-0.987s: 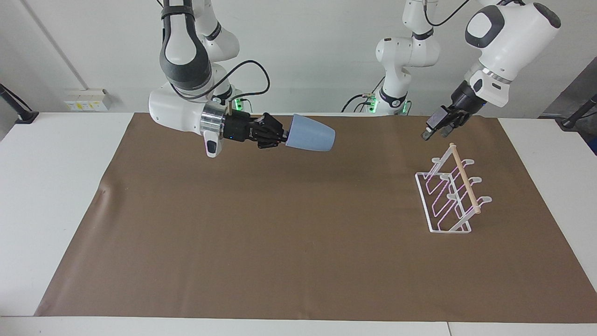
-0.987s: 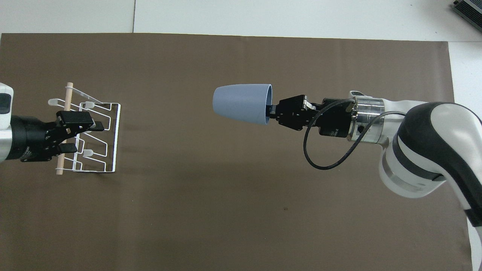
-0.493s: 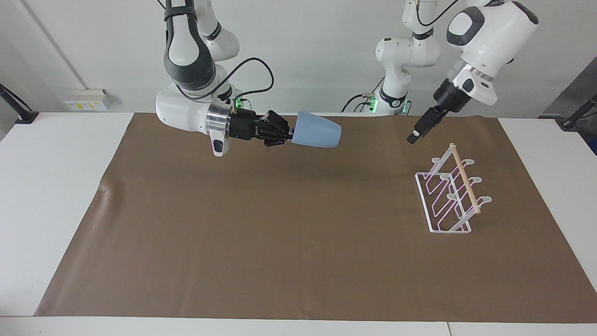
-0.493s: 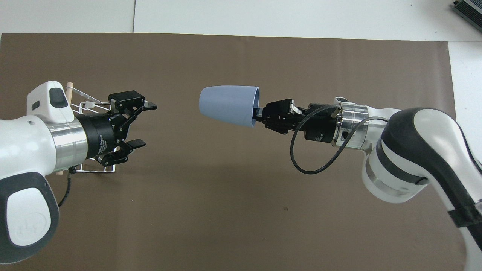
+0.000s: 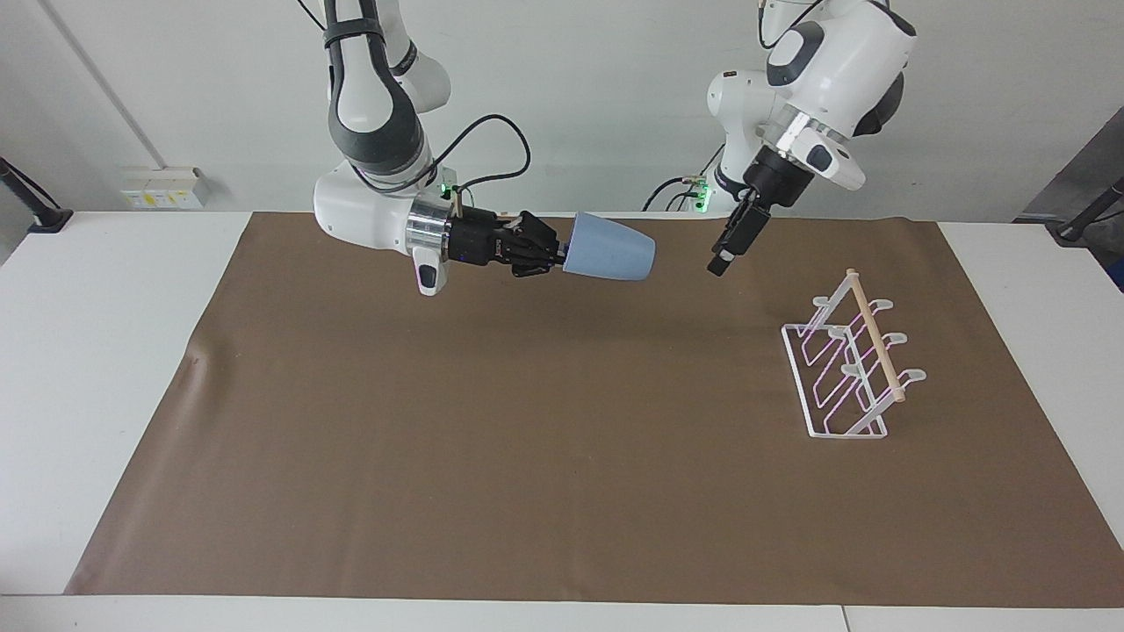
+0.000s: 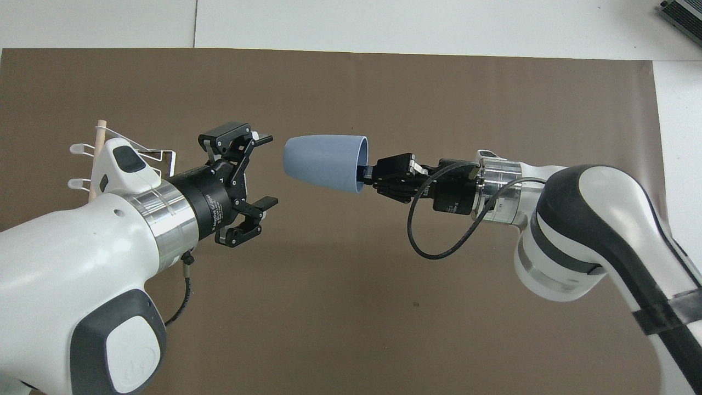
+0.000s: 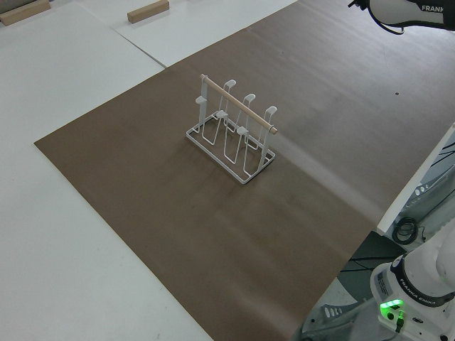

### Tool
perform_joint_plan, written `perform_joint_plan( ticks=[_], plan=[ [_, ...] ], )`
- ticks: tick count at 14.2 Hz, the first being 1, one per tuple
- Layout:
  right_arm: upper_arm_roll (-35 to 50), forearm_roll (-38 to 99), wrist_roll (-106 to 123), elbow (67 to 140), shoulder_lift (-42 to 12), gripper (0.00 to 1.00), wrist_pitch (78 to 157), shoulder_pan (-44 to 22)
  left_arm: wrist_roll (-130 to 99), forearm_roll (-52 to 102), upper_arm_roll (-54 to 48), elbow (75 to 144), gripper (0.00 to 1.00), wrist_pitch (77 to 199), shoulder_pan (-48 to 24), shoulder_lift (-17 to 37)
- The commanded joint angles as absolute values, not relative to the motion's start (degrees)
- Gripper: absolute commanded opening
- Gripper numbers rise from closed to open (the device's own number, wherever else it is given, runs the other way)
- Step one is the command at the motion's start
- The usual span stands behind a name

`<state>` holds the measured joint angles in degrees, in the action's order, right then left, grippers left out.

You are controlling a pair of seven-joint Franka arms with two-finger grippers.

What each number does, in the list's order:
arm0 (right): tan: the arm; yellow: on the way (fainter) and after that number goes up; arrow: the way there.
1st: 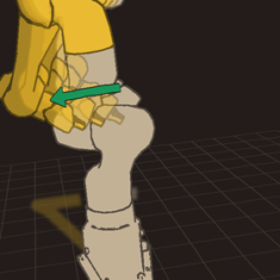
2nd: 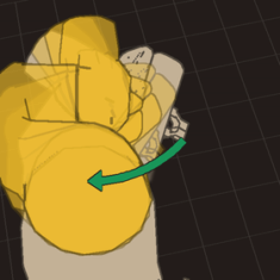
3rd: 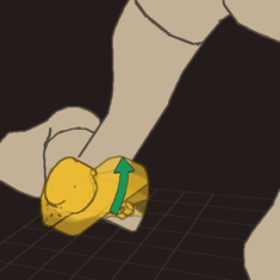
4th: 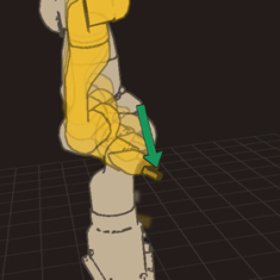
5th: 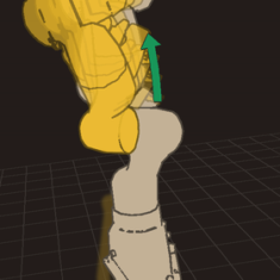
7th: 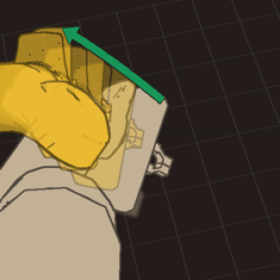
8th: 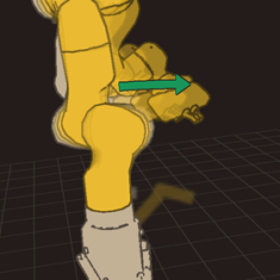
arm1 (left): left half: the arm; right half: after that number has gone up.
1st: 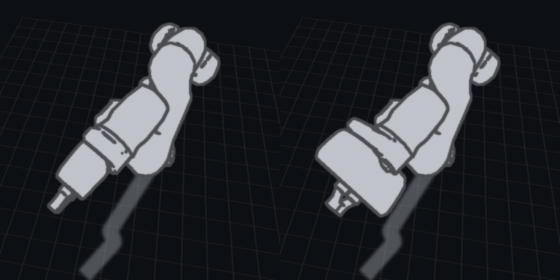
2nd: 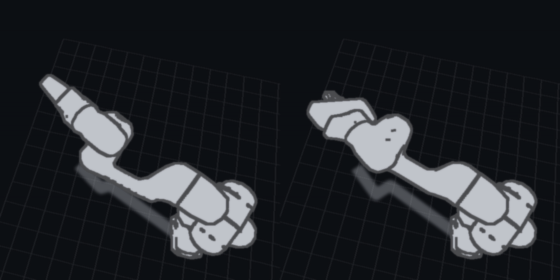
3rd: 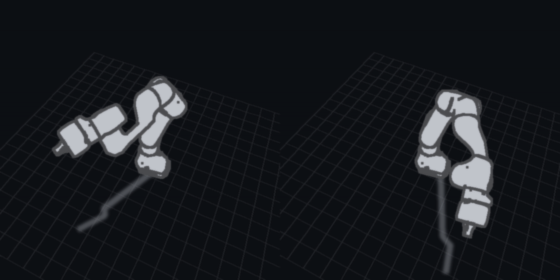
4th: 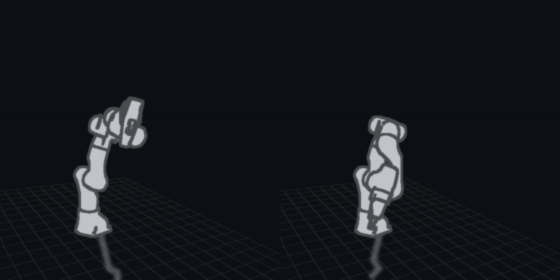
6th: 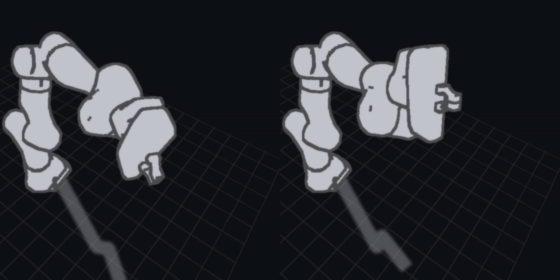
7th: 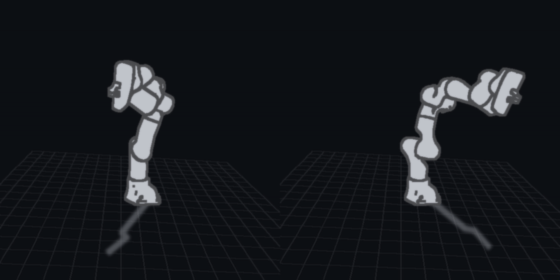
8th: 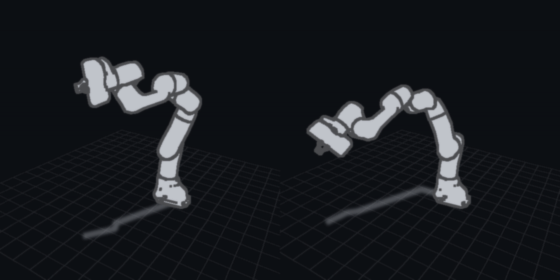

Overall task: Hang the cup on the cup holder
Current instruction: 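Hold the cup with the right gripper while the left gripper reaches it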

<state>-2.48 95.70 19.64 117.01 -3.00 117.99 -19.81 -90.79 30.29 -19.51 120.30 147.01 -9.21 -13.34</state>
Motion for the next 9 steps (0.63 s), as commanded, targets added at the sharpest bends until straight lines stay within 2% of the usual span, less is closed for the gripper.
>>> perform_joint_plan(
  ticks=[1, 4, 9],
  plan=[
    [-2.46, 97.91, 21.71, 117.77, -2.55, 0.00, 119.09, -20.13, -94.13, 31.46, -21.36, 121.03, 1.00, 151.77, -7.82, -12.75],
    [-2.46, 97.91, 21.71, 117.77, -2.55, 0.00, 119.27, -20.65, -95.36, 31.38, -23.63, 120.94, 1.00, 156.69, -7.91, -9.15],
    [-2.46, 98.70, 21.62, 118.56, -2.37, 0.00, 119.36, -20.65, -97.20, 31.38, -25.65, 120.76, 1.00, 159.42, -8.09, -7.47]
  ],
)
